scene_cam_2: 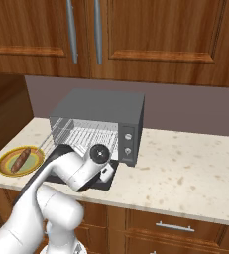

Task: Pull the toaster oven rack outwards. Pick up the baguette from the plate and place it on the toaster oven rack. Close the toaster oven door fully and set the temperature to the lowest setting.

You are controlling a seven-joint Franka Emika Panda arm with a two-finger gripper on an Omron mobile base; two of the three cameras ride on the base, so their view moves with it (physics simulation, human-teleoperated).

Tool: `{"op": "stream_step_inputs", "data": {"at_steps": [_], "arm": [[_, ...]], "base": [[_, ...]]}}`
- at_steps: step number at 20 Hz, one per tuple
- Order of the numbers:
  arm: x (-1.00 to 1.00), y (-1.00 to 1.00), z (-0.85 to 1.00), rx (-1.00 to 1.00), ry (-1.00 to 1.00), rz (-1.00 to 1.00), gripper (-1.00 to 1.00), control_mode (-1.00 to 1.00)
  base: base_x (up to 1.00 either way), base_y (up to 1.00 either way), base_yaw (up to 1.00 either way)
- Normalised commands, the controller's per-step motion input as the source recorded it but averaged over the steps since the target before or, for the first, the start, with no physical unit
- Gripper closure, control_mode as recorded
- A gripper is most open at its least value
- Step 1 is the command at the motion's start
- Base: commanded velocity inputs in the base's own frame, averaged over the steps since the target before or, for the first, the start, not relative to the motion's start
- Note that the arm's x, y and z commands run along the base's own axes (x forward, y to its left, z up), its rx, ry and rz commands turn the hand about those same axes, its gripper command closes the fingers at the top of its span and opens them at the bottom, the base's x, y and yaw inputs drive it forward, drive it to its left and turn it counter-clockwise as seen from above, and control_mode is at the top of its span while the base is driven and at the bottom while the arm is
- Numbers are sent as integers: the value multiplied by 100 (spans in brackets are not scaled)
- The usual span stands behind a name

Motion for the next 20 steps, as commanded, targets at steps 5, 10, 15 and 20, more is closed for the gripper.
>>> {"op": "stream_step_inputs", "data": {"at_steps": [5,10,15,20], "arm": [[-91,-1,-38,-6,5,0,100,-100],[-90,-4,-29,-2,4,0,100,-100],[-55,12,46,0,-7,1,100,-100],[0,90,59,-10,2,2,-100,-100]], "base": [[0,0,0],[0,0,0],[0,0,0],[0,0,0]]}}
